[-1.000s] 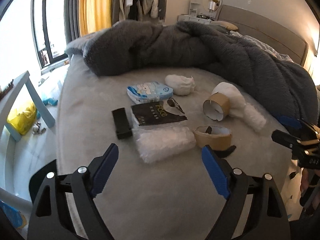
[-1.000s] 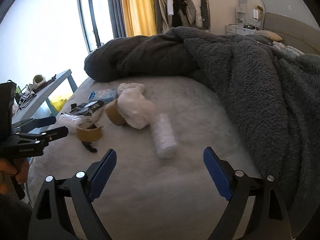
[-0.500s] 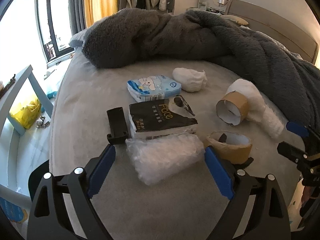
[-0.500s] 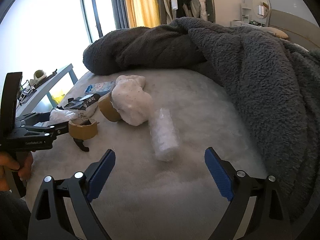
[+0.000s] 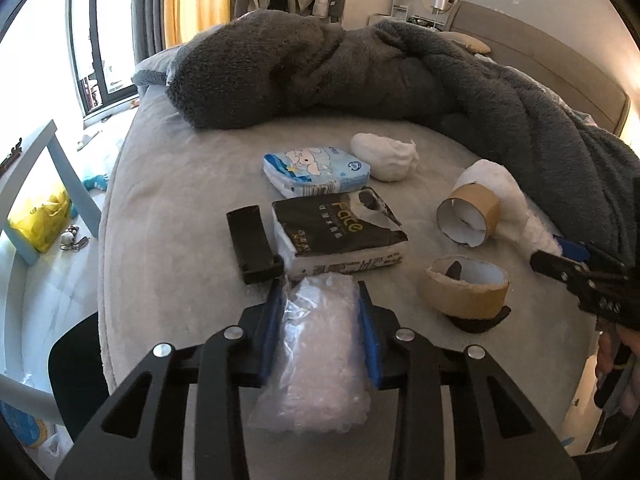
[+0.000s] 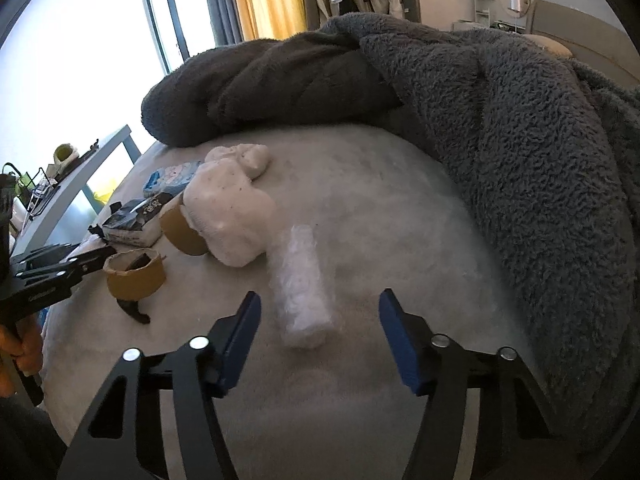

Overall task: Collect trash
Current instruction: 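Close the left gripper on the bubble wrap roll and lift it, then carry the bubble wrap over the green bin and open the left gripper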

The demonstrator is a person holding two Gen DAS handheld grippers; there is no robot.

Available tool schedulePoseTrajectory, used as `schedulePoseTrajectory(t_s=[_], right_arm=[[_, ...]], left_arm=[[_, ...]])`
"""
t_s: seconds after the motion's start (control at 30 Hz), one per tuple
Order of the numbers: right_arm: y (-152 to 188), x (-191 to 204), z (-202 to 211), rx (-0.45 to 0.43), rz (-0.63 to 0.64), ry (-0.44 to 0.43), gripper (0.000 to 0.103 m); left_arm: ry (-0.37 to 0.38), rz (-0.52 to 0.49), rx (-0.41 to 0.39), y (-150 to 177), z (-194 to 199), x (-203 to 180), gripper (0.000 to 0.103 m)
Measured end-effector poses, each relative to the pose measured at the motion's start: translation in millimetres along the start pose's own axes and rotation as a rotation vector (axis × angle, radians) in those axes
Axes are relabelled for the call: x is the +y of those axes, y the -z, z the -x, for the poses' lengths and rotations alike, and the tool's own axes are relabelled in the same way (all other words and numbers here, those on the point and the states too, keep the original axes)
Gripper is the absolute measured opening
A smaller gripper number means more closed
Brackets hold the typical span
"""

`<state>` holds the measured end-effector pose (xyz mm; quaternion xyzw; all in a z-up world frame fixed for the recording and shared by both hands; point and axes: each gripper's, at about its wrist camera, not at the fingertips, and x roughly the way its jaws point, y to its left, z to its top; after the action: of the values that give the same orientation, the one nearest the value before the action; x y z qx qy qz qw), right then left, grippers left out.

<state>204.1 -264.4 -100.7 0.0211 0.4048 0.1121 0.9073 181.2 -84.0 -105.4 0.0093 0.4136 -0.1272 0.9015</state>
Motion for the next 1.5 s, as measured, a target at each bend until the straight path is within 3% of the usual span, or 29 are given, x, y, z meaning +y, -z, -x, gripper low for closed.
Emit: schedulePoseTrajectory(t_s=[0.13, 0.2, 0.6, 0.97, 1.5], right_arm=[[0.3, 4.5, -11.7, 0.055, 0.007, 0.025, 0.051], [-0.2, 6.9, -11.7, 0.056, 0.012, 0.028, 0.035], [-21.4, 8.8, 17.4, -0.013, -0.038, 0.140, 0.032], [-46.3, 52.2, 16.9, -0.066, 0.005, 0.065, 0.032], [-74.1, 175.3, -3.2, -0.079, 0.114, -0.101, 0.032]], left_arm=[[0.028, 0.003, -0.006, 1.6, 5.1, 4.6, 0.036], [0.042, 0.012, -0.010, 1.7, 8.5, 7.7, 0.036], [0.068, 0.066, -0.082, -5.7, 38.6, 29.5, 0.036], [0.029, 0.104, -0.088, 0.7, 49.1, 68.9, 0.036], [-0.116, 0.198, -0.005, 41.2, 52.9, 168.6, 0.036]])
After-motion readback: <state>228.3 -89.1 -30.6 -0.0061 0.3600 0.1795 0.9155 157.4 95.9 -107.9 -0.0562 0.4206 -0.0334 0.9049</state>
